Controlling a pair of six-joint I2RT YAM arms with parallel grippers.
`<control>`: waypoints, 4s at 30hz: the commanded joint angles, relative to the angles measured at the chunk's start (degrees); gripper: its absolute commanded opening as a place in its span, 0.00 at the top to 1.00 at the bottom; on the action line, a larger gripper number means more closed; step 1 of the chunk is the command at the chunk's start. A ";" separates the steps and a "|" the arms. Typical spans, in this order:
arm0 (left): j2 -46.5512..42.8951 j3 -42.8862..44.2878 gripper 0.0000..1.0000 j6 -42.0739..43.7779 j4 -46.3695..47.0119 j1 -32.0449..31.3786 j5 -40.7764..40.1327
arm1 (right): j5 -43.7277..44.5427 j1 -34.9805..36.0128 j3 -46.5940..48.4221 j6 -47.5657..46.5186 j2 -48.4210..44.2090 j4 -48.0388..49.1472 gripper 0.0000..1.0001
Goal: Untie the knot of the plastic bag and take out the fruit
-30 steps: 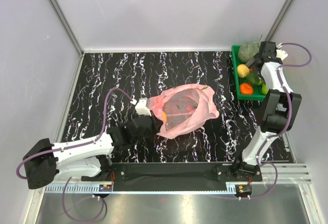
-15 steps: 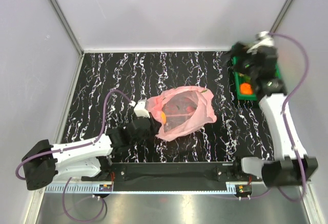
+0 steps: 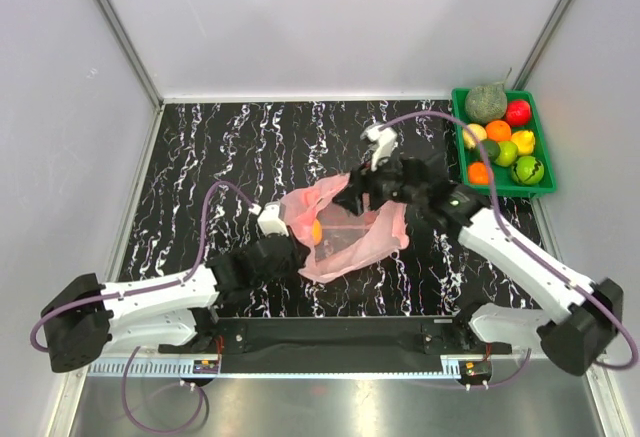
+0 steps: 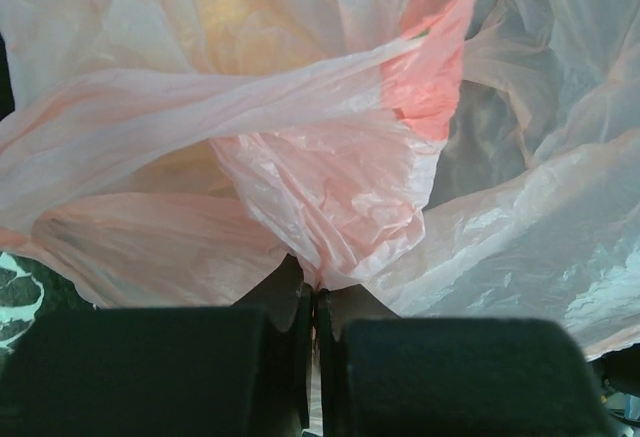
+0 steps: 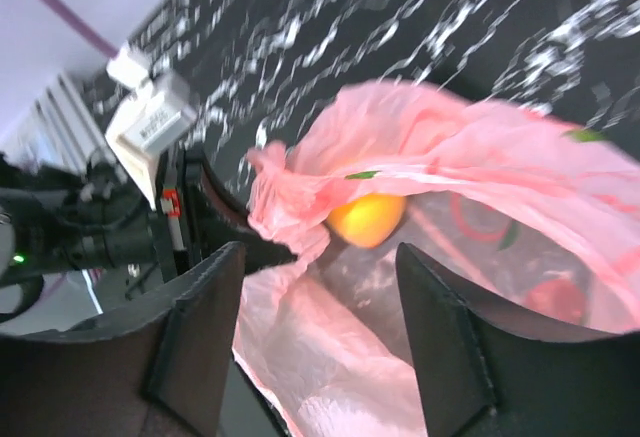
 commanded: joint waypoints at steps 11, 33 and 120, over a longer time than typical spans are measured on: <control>-5.69 -1.75 1.00 -5.63 -9.22 0.16 -6.73 | 7.75 11.71 1.41 -3.82 15.60 2.56 0.80; -11.23 2.12 1.00 -8.01 -20.65 0.16 -12.71 | 30.69 21.91 -1.05 -1.00 29.85 15.64 0.00; 1.76 3.79 1.00 -1.95 -15.91 2.70 -15.70 | 23.81 15.50 -20.73 2.43 6.04 18.45 0.60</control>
